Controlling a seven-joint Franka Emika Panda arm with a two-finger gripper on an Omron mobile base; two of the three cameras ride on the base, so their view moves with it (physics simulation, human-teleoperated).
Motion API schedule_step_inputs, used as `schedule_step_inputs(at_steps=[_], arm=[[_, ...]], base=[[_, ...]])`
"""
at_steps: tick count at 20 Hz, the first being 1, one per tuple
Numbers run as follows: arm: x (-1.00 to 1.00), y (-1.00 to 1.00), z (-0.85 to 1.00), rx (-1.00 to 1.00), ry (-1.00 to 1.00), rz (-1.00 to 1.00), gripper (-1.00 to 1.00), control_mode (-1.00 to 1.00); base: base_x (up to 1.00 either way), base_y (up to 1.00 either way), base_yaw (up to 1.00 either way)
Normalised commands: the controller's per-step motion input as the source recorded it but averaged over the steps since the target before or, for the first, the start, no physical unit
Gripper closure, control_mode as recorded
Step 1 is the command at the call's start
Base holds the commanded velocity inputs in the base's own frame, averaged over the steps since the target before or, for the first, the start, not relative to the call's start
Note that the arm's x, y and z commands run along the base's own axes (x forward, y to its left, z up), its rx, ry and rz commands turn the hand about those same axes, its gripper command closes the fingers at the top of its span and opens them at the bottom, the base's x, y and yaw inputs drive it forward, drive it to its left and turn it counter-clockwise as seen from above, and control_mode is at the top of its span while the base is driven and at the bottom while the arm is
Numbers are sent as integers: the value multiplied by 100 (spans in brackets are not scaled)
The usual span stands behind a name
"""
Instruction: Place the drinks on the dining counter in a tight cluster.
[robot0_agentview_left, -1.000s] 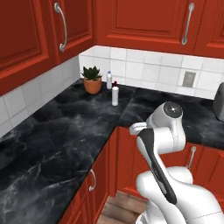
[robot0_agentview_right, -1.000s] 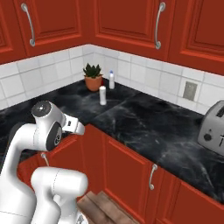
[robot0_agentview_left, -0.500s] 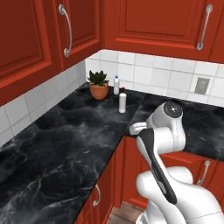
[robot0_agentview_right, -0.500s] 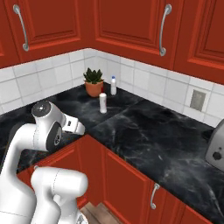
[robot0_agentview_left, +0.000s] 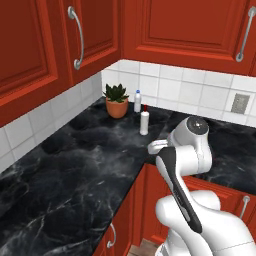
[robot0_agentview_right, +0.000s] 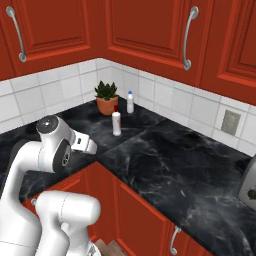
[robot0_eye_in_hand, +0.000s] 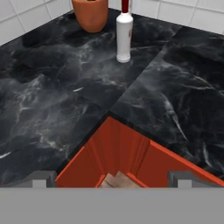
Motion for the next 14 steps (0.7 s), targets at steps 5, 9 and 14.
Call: schedule_step_inputs(at_steps=[5, 9, 14], arm=[[0, 0, 0, 0, 0, 0, -100, 100], [0, 0, 0, 0, 0, 0, -100, 100], [0, 0, 0, 0, -1, 0, -100, -100]], base=[[0, 0, 0], [-2, 0, 0], [-7, 0, 0]])
